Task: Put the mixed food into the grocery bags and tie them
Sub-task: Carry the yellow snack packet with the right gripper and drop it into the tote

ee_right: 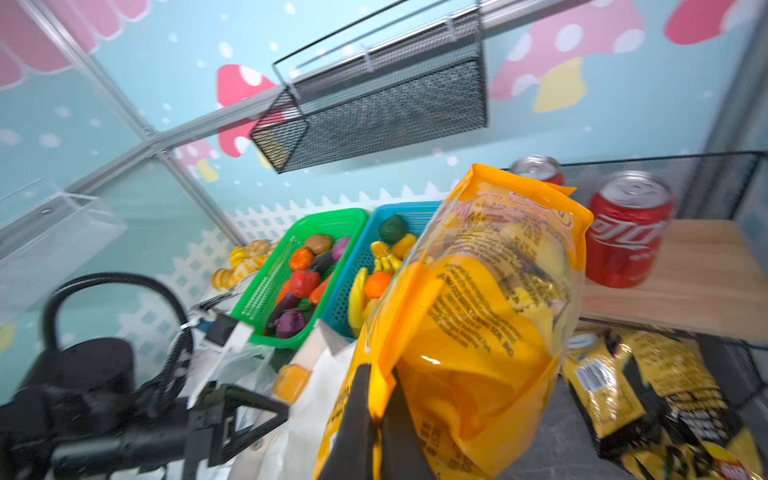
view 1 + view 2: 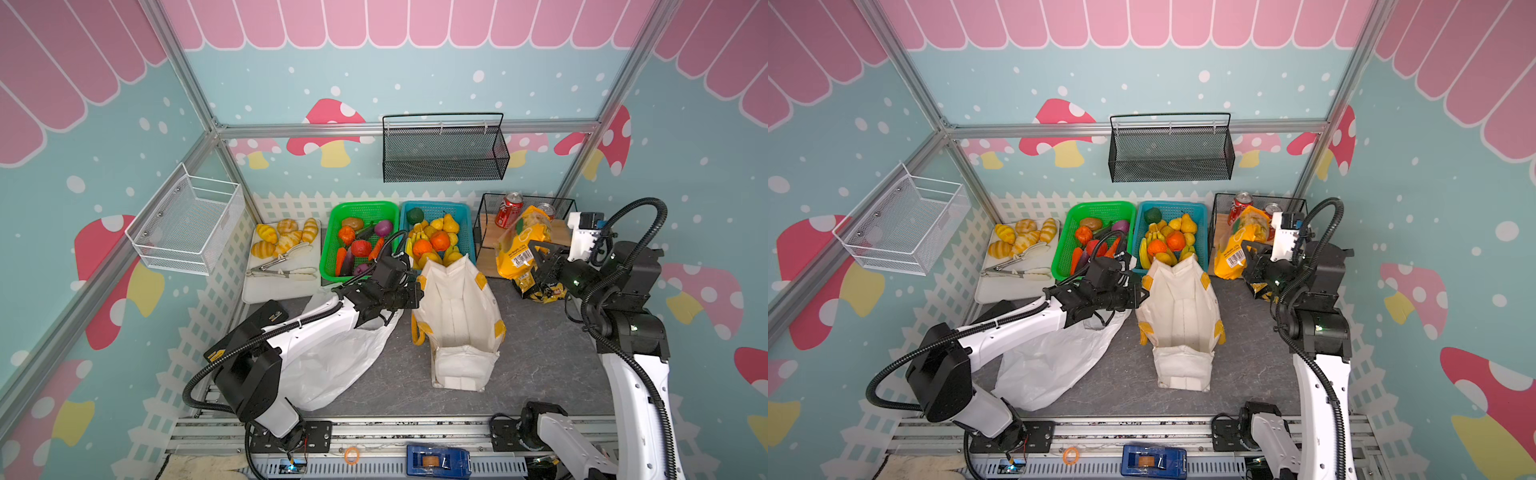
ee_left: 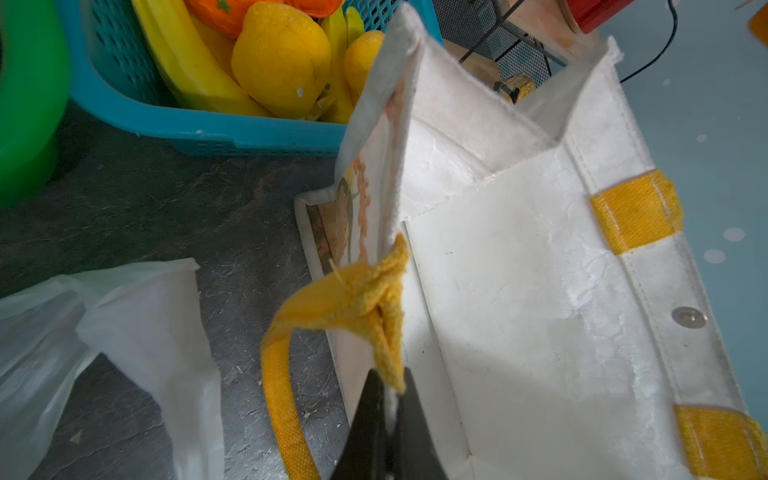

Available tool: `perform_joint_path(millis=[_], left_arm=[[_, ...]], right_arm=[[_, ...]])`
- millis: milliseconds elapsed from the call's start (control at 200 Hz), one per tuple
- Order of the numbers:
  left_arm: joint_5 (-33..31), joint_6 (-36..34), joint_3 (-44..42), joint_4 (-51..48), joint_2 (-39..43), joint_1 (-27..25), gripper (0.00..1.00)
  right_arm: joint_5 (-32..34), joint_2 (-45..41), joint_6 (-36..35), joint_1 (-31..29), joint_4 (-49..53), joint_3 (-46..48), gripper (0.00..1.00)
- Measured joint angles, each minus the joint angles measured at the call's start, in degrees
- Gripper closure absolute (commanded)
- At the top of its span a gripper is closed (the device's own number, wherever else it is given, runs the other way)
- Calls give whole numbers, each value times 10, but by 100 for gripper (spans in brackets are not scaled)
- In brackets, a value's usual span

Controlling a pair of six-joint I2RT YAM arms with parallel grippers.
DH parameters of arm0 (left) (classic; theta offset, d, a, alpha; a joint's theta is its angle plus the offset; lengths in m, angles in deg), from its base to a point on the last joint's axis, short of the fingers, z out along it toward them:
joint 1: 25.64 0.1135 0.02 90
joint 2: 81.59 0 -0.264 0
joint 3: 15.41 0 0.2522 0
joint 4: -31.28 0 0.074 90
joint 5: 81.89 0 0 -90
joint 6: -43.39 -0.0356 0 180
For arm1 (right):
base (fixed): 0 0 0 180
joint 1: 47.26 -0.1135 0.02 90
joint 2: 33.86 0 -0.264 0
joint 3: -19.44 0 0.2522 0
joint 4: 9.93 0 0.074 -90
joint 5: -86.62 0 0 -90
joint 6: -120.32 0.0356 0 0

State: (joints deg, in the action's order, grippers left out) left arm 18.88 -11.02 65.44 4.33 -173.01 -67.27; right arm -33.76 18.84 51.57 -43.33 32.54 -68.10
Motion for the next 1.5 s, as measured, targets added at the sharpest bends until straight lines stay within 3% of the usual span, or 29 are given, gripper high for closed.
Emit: perform_joint_path(millis=[185, 370, 620, 775, 841, 966, 1041, 1236, 1376, 1501], left_arm=[[5, 0, 6, 0, -3, 0, 100], [7, 2, 12, -3, -6, 0, 100], [10, 2, 15, -4, -7, 0, 100], [13, 2, 16, -3, -7, 0, 100], [15, 2, 16, -2, -7, 0, 100], [21, 2, 16, 2, -7, 0, 100], [24, 2, 16, 6, -7, 0, 100], [23, 2, 16, 6, -7, 0, 100], [24, 6, 7, 12, -2, 4, 100], [24, 14, -16, 19, 12, 18, 100]], right_arm=[[-64, 15, -13, -95, 22, -5, 100], [-73, 18, -34, -156, 59, 57, 100], [63, 68, -68, -182, 111, 120, 100], [154, 101, -77, -234, 95, 139, 100], [176, 115, -77, -255, 78, 151, 91], [190, 149, -75, -273, 41, 165, 56], [203, 151, -73, -273, 30, 163, 44], [257, 87, -72, -243, 31, 126, 28], [265, 44, -58, -108, 7, 113, 24], [253, 38, -30, 13, -53, 159, 23]])
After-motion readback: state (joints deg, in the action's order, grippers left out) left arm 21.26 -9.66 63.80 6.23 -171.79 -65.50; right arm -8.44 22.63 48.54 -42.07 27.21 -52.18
